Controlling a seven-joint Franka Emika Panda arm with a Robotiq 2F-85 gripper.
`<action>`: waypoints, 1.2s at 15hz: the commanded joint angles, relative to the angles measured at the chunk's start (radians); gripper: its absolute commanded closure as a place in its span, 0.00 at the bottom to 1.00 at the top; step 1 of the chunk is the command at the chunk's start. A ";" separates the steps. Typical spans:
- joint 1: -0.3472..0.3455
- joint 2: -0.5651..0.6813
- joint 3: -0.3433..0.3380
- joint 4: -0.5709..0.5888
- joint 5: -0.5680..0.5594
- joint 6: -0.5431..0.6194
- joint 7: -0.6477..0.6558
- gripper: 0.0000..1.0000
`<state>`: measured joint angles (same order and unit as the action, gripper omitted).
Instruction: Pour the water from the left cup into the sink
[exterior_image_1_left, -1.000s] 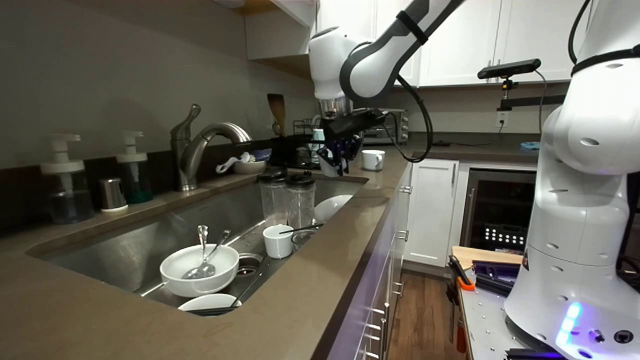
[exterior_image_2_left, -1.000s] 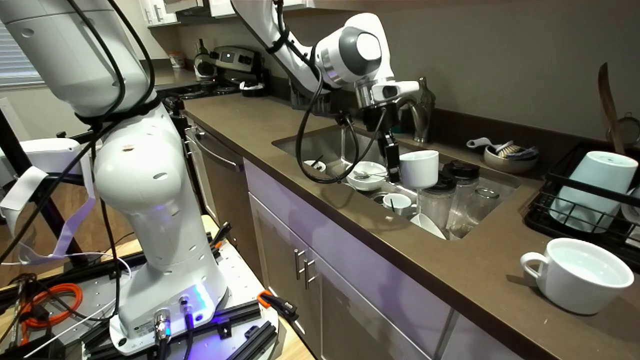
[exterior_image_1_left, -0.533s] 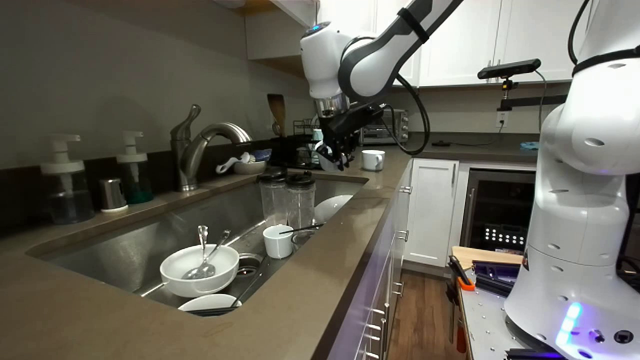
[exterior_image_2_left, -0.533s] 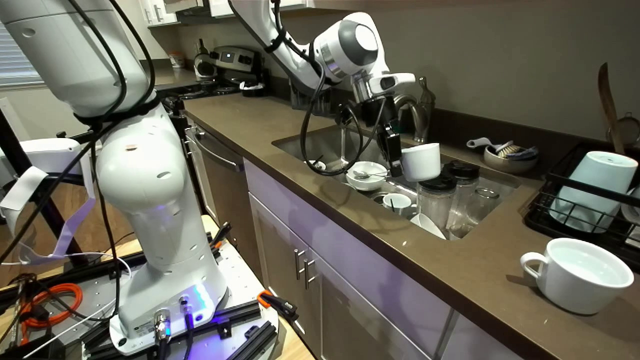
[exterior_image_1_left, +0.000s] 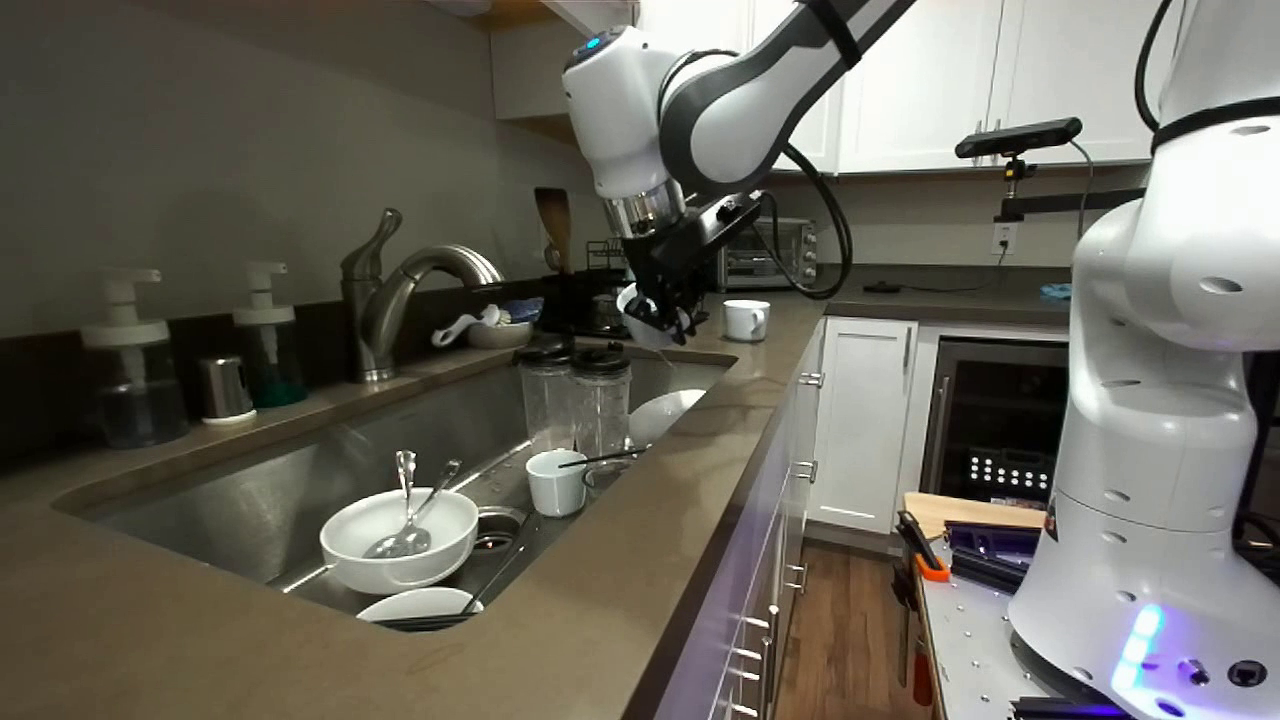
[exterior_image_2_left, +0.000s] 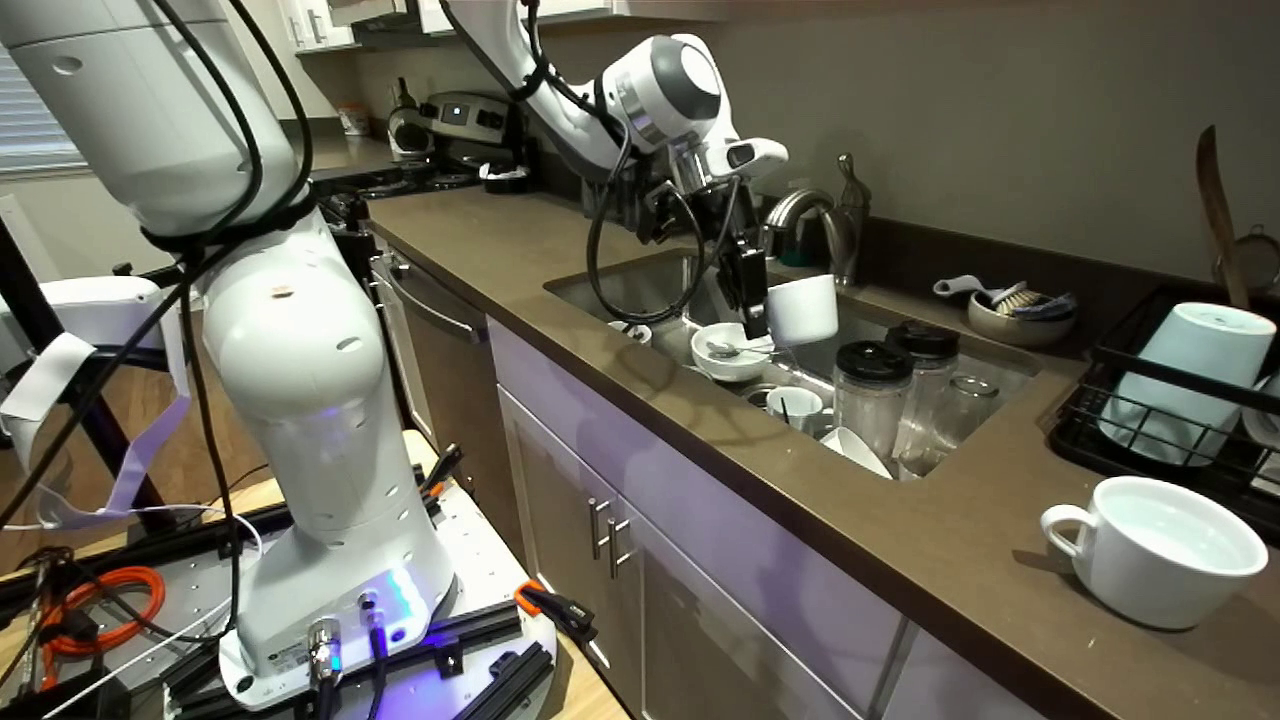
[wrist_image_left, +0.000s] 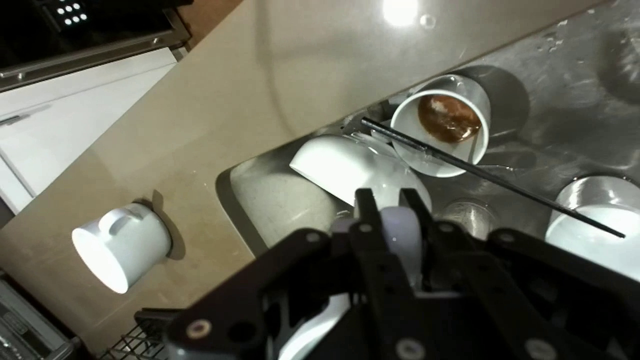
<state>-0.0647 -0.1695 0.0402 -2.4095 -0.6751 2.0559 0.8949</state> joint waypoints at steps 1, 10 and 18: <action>0.031 0.007 0.013 0.036 0.007 -0.073 -0.089 0.96; 0.072 0.061 0.029 0.085 0.021 -0.218 -0.257 0.96; 0.147 0.137 0.079 0.091 0.020 -0.295 -0.304 0.96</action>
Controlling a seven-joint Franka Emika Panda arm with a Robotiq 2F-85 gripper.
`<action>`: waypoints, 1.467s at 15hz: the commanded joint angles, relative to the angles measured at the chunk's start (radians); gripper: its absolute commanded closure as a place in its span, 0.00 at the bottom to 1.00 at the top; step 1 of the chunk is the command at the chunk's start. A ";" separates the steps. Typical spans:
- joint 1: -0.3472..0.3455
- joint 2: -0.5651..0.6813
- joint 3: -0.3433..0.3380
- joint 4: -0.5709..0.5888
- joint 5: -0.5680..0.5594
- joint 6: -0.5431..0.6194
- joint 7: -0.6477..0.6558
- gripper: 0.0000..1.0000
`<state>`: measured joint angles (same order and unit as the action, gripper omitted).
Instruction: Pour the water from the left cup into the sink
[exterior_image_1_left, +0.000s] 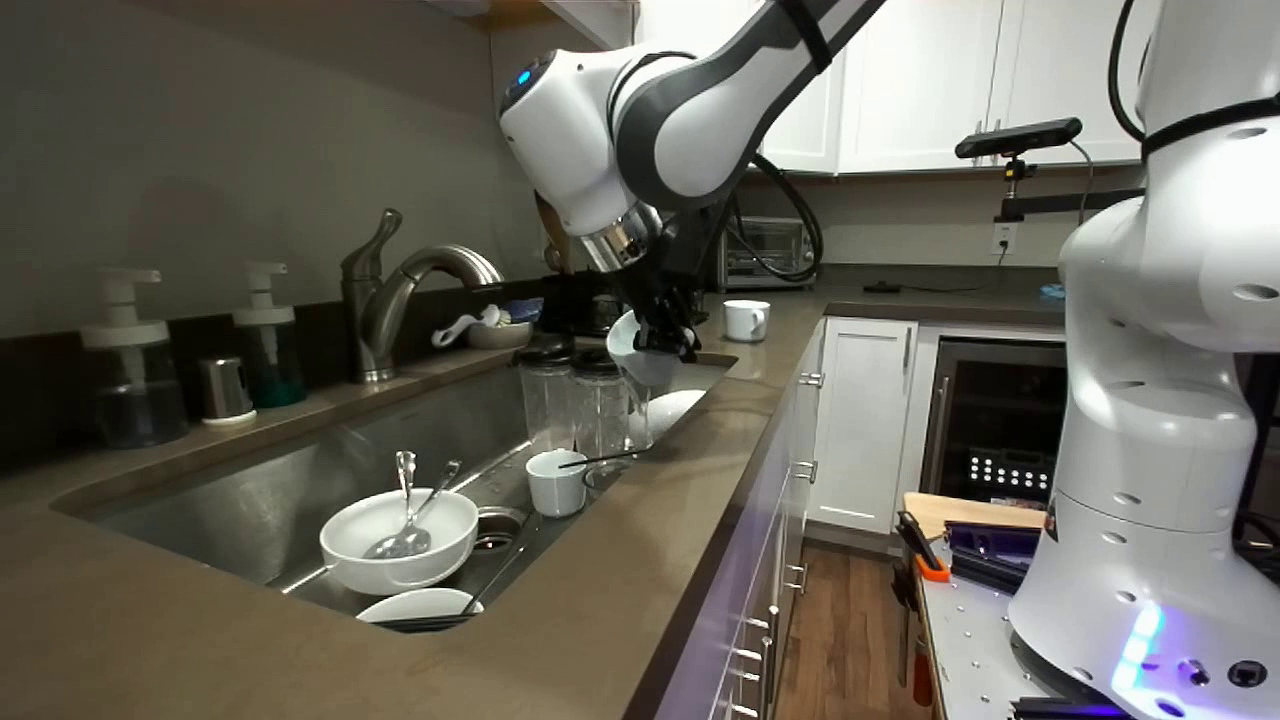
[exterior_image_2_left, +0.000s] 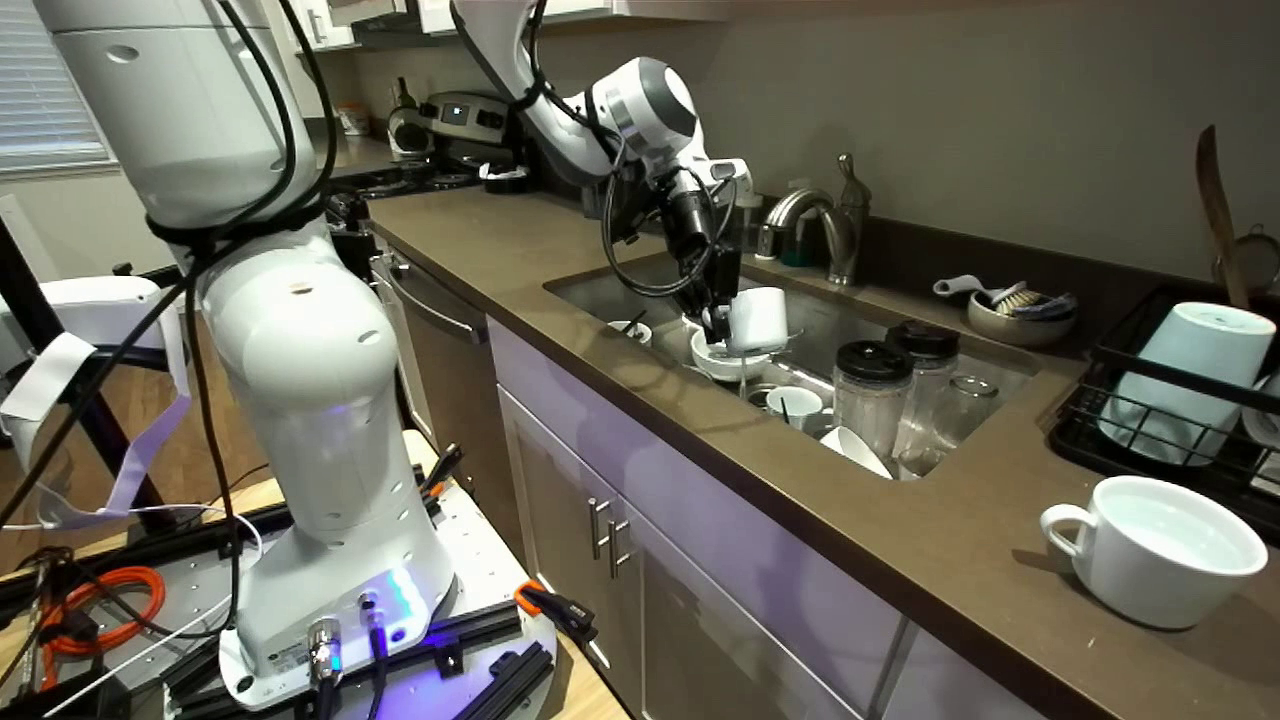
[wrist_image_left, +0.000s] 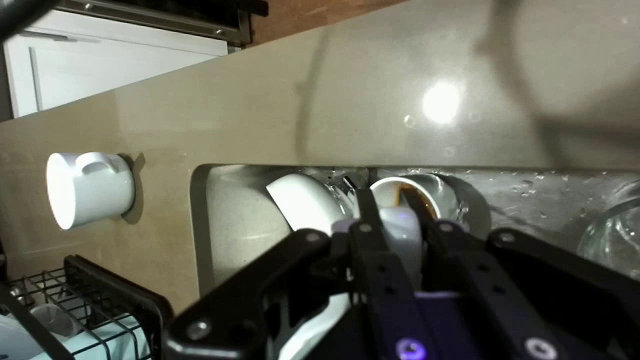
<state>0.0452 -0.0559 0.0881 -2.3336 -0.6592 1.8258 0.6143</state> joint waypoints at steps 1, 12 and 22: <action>0.051 0.031 0.040 0.013 0.004 -0.079 -0.032 0.96; 0.087 0.073 0.043 -0.002 0.001 -0.044 0.000 0.84; 0.107 0.078 0.058 0.037 -0.069 -0.142 -0.039 0.96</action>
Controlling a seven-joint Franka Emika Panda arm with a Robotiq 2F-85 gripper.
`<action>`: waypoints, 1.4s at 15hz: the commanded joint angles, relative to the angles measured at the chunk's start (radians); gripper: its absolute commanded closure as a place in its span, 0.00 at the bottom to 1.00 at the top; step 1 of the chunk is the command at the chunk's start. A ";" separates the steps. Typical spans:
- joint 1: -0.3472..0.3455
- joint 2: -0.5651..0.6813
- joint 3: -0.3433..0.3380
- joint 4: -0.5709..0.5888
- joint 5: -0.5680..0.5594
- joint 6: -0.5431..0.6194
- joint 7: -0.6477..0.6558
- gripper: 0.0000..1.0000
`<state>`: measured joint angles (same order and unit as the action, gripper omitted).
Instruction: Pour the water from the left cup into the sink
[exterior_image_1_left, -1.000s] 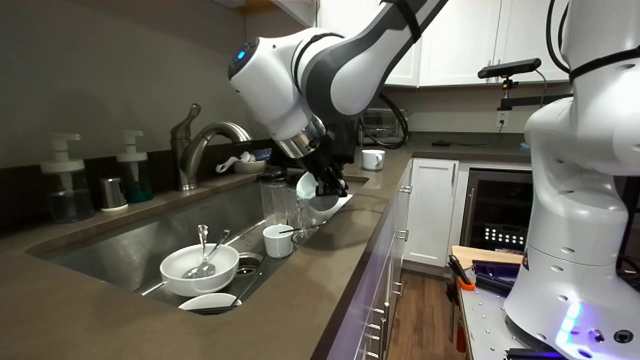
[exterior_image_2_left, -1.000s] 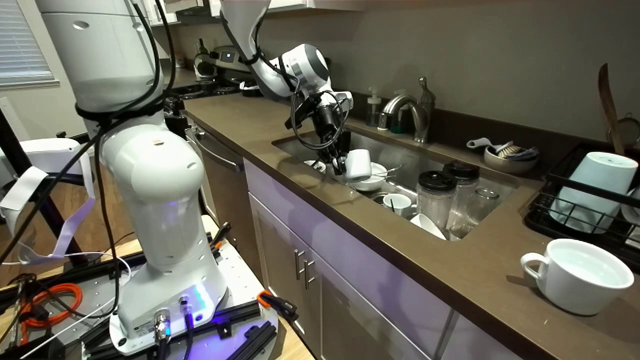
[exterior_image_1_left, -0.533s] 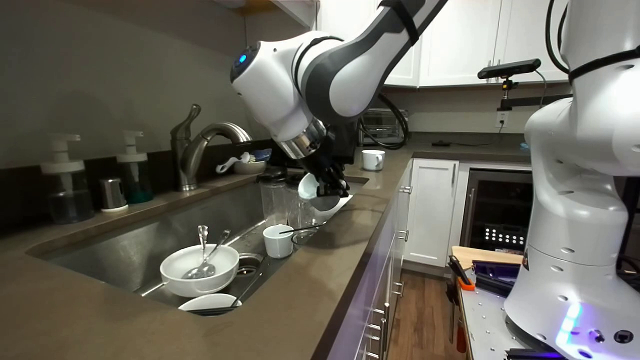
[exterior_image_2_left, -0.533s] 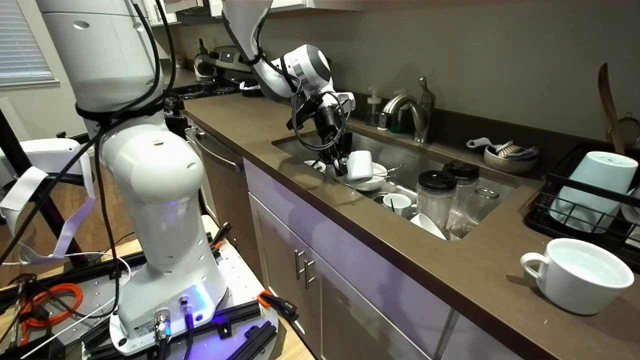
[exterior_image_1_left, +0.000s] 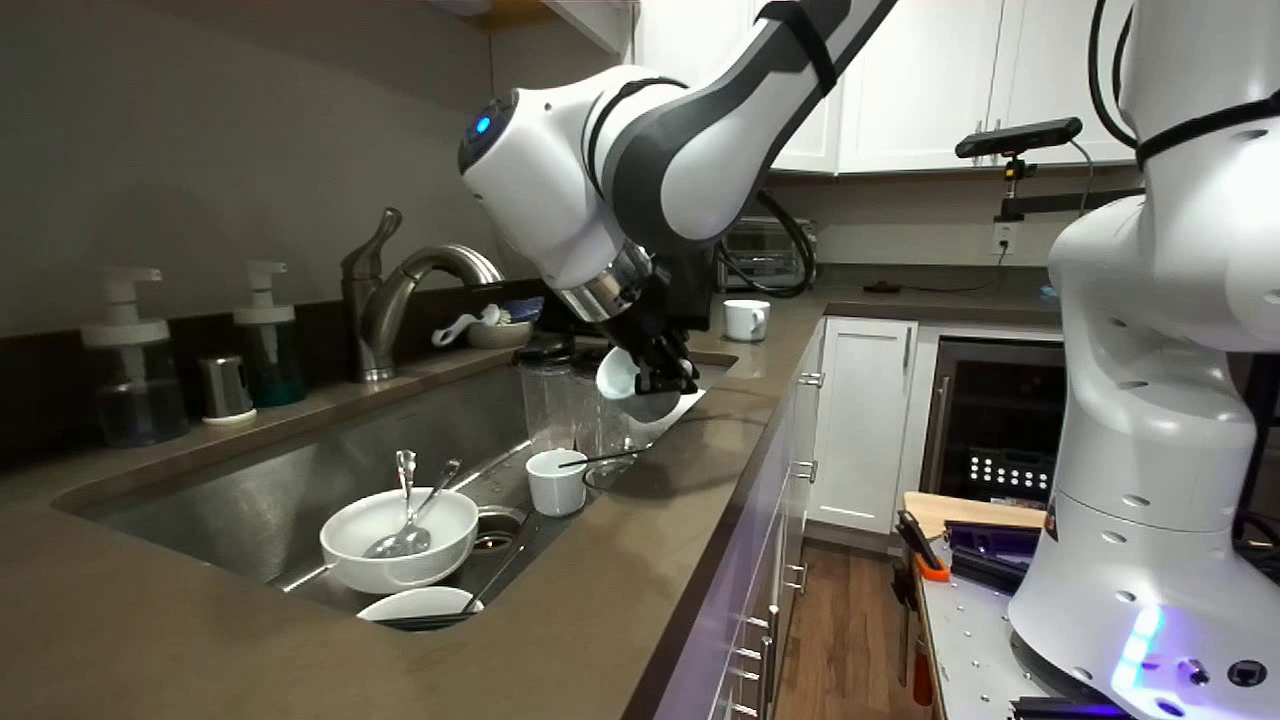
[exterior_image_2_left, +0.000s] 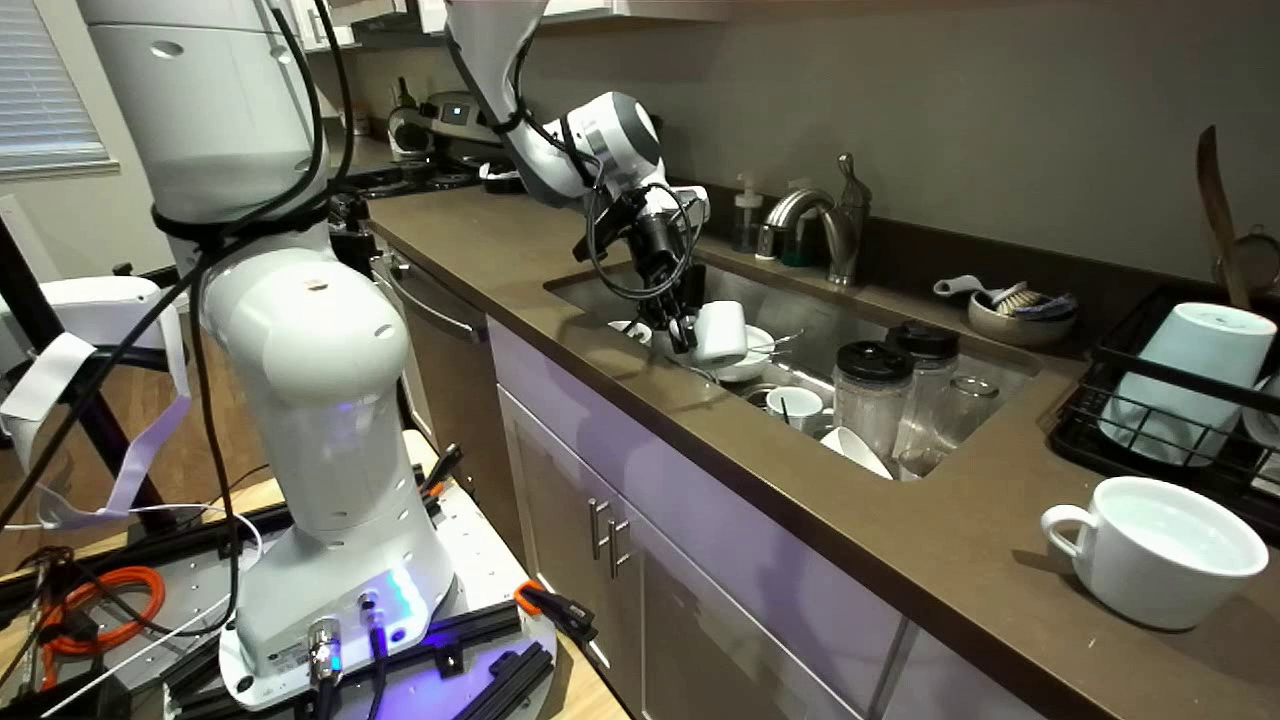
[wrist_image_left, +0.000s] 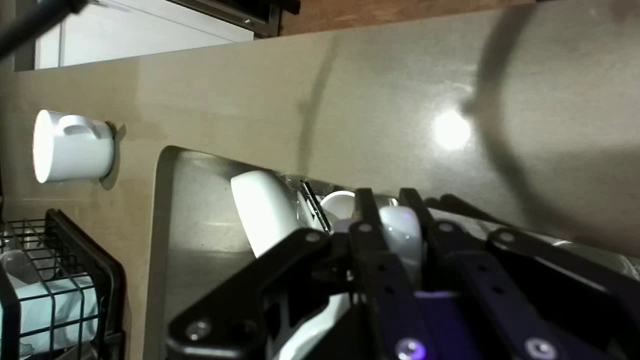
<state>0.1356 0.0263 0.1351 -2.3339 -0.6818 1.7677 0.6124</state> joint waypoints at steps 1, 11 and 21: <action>0.019 -0.002 0.015 0.046 -0.061 -0.105 -0.047 0.96; 0.058 0.061 0.049 0.158 -0.263 -0.379 -0.350 0.96; 0.114 0.183 0.088 0.201 -0.423 -0.558 -0.531 0.96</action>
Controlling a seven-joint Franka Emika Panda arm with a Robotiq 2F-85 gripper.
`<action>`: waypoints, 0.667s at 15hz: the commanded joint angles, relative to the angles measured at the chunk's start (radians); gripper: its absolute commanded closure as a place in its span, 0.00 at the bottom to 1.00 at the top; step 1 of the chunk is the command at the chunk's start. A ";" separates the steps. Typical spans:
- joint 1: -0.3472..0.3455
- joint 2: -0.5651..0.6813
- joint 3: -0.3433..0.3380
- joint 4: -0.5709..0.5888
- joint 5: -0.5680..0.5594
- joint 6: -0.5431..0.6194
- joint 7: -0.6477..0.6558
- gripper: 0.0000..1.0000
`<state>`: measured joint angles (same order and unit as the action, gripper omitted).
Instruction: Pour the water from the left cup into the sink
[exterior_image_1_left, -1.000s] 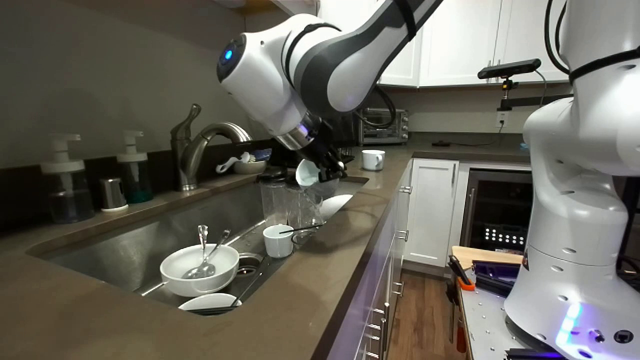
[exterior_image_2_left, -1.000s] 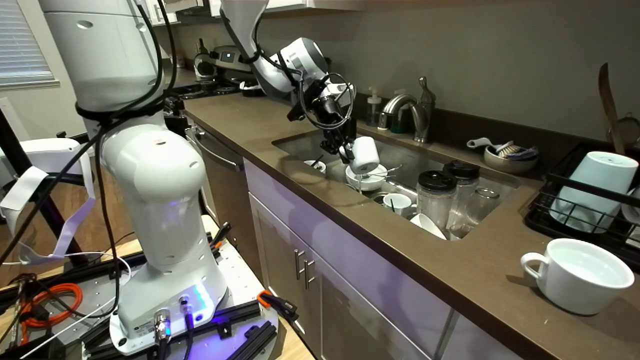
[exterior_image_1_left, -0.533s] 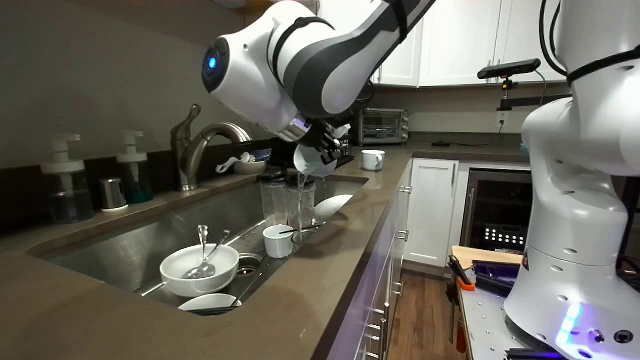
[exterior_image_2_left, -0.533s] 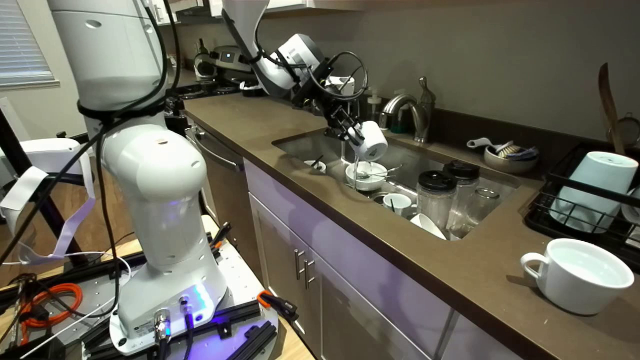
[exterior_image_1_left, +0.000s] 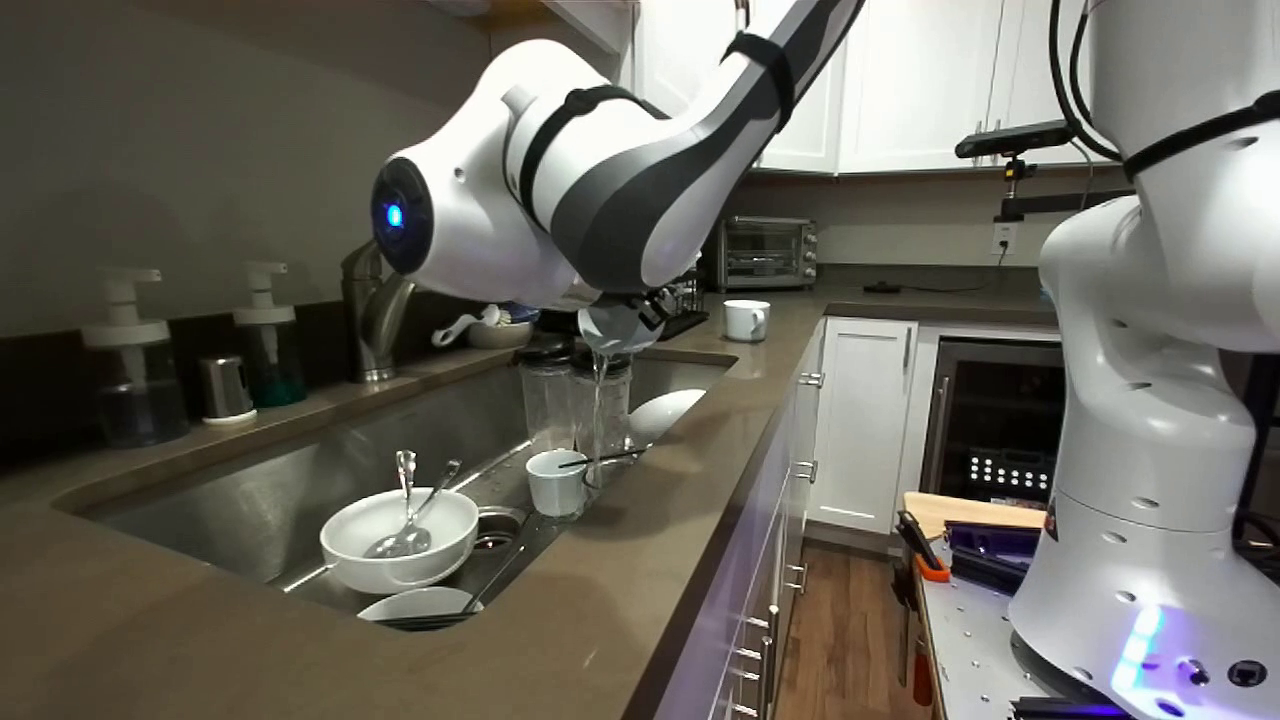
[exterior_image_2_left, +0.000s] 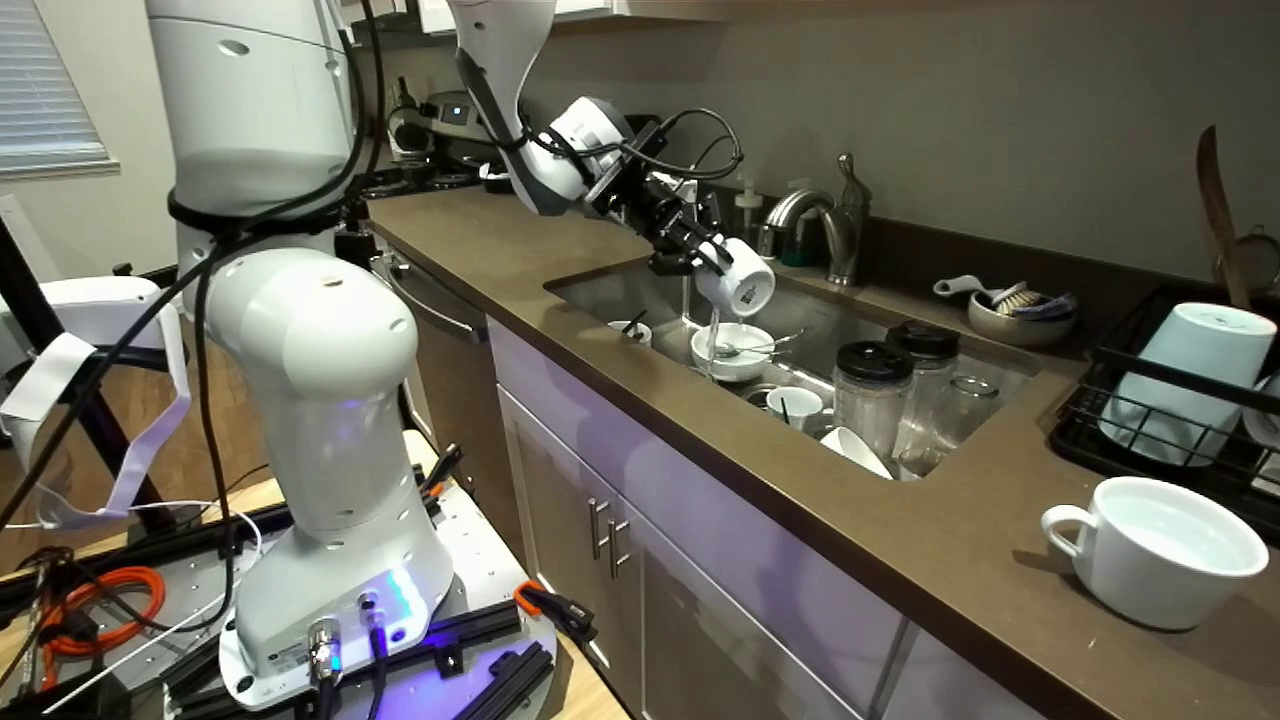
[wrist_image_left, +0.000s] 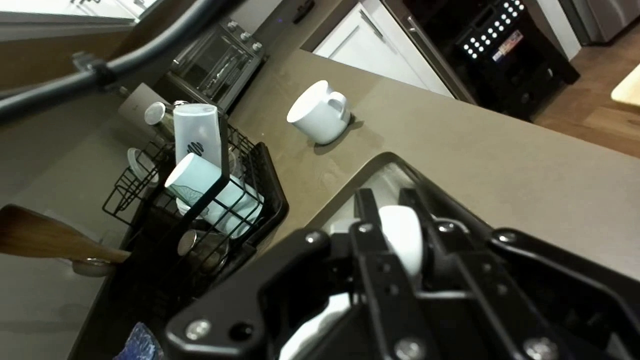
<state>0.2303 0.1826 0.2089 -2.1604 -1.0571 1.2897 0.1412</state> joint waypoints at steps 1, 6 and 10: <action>0.027 0.036 0.020 0.027 -0.060 -0.103 -0.059 0.96; 0.060 0.072 0.039 0.023 -0.092 -0.210 -0.032 0.96; 0.068 0.088 0.042 0.032 -0.103 -0.285 -0.016 0.96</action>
<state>0.2924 0.2524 0.2470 -2.1554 -1.1238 1.0861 0.1216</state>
